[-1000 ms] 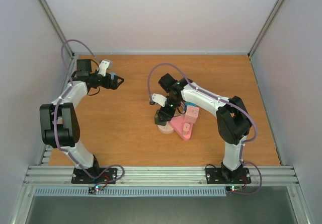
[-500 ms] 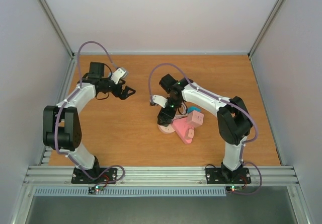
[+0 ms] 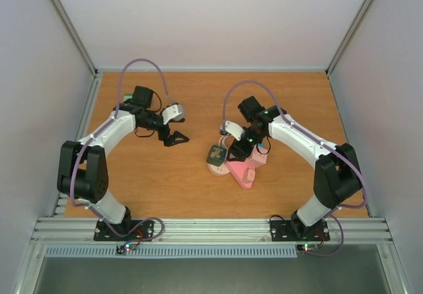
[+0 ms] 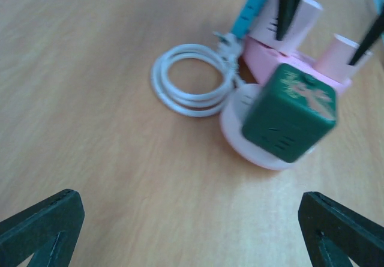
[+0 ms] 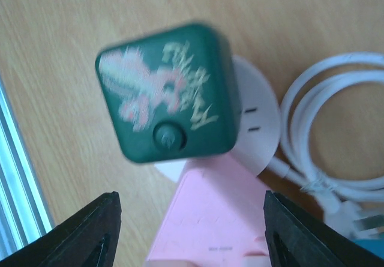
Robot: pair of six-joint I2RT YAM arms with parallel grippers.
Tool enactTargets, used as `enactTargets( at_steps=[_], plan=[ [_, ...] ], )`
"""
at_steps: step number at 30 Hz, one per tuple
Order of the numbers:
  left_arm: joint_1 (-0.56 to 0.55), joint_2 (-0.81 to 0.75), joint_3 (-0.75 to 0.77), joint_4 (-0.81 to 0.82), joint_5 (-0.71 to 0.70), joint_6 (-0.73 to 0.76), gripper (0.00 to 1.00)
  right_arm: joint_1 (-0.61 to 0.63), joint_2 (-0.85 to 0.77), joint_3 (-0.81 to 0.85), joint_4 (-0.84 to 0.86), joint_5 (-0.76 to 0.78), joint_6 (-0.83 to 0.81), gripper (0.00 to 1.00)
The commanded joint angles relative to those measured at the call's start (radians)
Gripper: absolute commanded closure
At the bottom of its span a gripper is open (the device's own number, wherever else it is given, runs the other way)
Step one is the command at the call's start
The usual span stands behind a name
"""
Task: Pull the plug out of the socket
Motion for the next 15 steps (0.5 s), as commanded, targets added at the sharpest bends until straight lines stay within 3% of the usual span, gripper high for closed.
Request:
enactTargets(
  at_steps=[1,6,11,15],
  plan=[
    [-0.085,-0.018,-0.003,-0.089,0.037,0.224,0.0,0.004,-0.054,-0.098,0.048,0.014,-0.036,0.37],
    [-0.152,-0.001,-0.011,-0.04,0.036,0.233,0.0,0.004,-0.078,-0.182,0.085,0.054,-0.042,0.5],
    [-0.221,0.011,-0.041,0.06,0.014,0.191,0.0,0.004,-0.084,-0.228,0.124,0.094,-0.043,0.51],
    [-0.257,0.032,-0.05,0.107,0.012,0.168,0.06,-0.001,-0.085,-0.262,0.154,0.119,-0.043,0.53]
  ],
)
